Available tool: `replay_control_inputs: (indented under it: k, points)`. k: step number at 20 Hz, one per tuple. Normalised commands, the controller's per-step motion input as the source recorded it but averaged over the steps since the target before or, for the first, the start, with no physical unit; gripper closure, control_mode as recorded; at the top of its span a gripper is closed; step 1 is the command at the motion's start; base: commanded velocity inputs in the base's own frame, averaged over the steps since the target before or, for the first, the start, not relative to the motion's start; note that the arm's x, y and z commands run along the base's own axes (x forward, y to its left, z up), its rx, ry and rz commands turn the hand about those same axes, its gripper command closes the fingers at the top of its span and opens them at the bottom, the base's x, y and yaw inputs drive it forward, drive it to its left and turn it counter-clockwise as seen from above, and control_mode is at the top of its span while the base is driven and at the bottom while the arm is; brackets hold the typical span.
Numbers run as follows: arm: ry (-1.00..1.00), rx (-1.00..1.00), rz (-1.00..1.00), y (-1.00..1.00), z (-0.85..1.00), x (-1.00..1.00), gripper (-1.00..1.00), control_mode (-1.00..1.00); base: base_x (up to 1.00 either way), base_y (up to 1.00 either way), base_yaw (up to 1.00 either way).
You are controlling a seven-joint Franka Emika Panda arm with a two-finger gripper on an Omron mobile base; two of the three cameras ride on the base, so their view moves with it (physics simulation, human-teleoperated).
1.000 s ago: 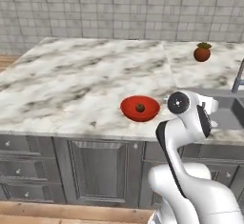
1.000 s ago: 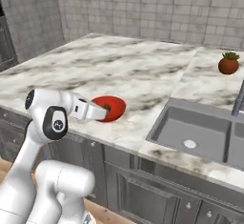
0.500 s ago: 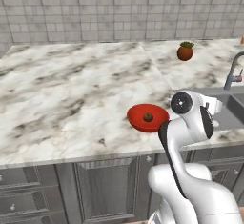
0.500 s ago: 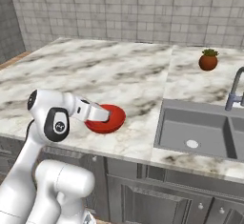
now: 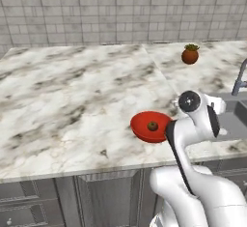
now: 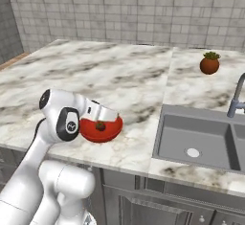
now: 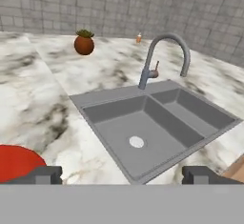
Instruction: Move the mug from next to the sink to the open cabinet. Then, move the bowl with the apple to the fridge to clear the area for faucet cleaning.
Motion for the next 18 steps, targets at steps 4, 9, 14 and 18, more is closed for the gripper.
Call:
replay_control_inputs:
  k: [4,9,14,18]
  points:
    - [0.57,0.2,0.0,-0.07,0.15,1.0,-1.0,-1.0,0.0,0.0,0.0]
    - [0.73,0.47,0.12,-0.2,-0.06,0.76,-1.0,-1.0,0.0,0.0,0.0]
    - [0.54,0.52,0.23,-0.03,-0.53,0.46,-1.0,-1.0,0.0,0.0,0.0]
    - [0.15,0.43,0.21,0.01,-0.96,0.2,-1.0,-1.0,0.0,0.0,0.0]
